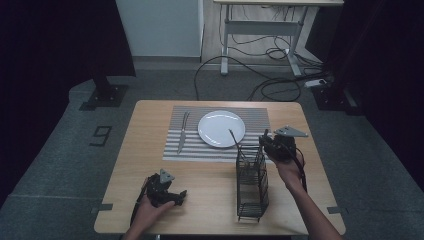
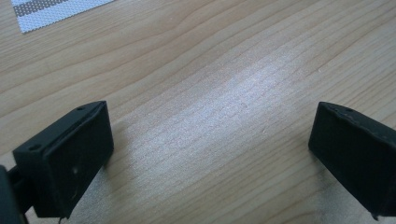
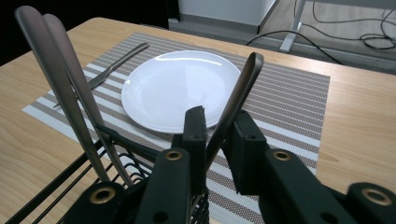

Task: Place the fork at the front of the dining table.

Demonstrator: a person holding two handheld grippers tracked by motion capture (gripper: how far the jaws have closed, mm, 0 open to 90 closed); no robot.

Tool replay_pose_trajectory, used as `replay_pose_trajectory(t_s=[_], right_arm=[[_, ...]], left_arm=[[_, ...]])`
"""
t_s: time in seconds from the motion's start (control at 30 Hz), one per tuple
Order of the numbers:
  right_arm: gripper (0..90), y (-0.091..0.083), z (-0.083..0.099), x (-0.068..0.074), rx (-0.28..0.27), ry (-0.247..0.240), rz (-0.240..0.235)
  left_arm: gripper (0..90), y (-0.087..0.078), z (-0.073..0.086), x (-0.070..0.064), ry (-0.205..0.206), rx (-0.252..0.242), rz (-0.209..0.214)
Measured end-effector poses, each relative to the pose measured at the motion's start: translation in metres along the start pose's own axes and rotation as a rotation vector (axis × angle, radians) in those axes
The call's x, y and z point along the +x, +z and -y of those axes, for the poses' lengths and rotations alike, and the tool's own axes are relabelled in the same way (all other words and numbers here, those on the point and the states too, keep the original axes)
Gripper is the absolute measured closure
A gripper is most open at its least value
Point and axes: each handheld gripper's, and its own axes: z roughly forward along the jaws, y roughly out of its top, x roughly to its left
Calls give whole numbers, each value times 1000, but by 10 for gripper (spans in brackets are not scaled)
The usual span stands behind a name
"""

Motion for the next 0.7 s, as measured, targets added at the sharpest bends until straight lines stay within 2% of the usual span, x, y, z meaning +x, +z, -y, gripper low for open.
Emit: replay_pose_trajectory(t_s=[0.17, 0.37, 0.7], right_arm=[[808, -8, 0, 4, -28, -10, -15], [845, -18, 0, 14, -65, -15, -64], [857, -32, -5, 21, -117, -30, -79]], left_arm=[[0, 0, 0, 0, -2, -3, 0], [0, 0, 0, 0, -2, -3, 0], [0, 0, 0, 0, -2, -2, 0]])
